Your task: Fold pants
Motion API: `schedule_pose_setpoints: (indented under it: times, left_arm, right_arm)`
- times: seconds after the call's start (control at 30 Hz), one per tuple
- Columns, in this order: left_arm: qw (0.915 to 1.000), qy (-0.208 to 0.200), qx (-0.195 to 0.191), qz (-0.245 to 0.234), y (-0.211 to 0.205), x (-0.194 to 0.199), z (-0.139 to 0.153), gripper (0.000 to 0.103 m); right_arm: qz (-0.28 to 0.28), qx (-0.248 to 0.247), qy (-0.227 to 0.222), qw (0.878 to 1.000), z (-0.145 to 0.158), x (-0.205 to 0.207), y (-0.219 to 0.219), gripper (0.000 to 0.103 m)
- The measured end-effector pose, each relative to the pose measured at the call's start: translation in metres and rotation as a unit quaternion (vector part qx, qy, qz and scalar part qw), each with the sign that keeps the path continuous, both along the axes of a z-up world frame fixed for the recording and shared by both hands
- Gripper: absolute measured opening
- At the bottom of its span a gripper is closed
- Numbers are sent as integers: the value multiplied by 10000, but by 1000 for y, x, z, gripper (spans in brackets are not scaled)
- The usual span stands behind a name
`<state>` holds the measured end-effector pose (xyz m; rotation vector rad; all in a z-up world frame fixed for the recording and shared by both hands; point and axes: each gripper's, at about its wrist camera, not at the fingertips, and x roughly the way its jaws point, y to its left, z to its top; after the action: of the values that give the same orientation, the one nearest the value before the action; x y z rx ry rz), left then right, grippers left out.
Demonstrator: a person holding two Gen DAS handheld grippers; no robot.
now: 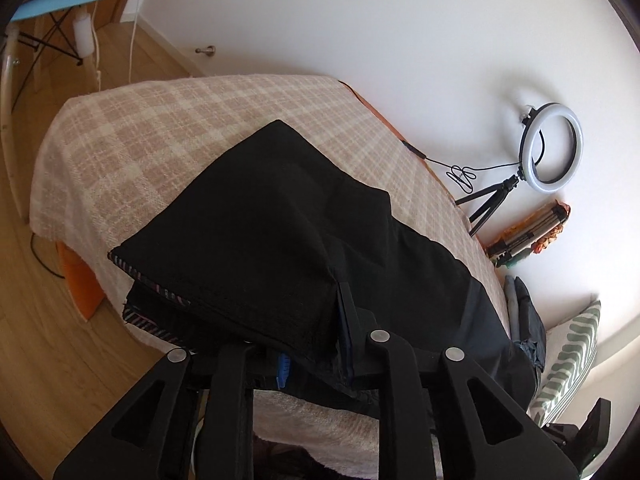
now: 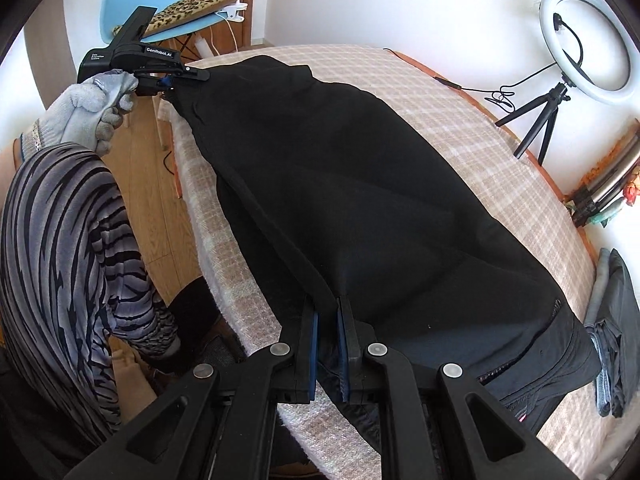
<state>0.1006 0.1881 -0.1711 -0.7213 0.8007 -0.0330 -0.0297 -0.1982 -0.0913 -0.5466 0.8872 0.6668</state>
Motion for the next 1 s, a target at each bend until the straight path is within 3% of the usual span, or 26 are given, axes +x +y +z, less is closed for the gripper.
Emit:
schedule_pose_setpoints:
  times: [0.1,0.33,0.43,0.5,0.57,0.6,0.77,1.0]
  left_arm:
    - [9994,113,205,263,11,-2,-4,23]
    - [9939,361,998,304,23,-17,1,23]
    - [9908,307,1294,255,24,-24,11,24]
    - [9874,257,1561,85,15,-23,19,29]
    - [9832,167,1808,-177,2,-20,26,41]
    - [9810,117,1910,-305,-5,-18,30,42]
    - [9785,-44,1858,-898,-37,0,39,43]
    - [9642,-7,2046,-1687,-87,21,29,48]
  right_arm:
    - [-199,-1,-8,9998,-2,0,-3,6]
    - [-532,283,157,9981,-12,1,-9,10]
    - [-652,631,241,9956,-8,-3,-17,21]
    - [-729,901,256,9929,-2,-9,-26,35]
    - [-915,1179,245,9885,6,-14,-41,36]
    - [-1054,1306,221,9856,10,-16,-50,38]
    - [-2118,1930,193,9579,23,-11,-118,56]
    - [-3470,2531,581,9012,10,33,-219,59]
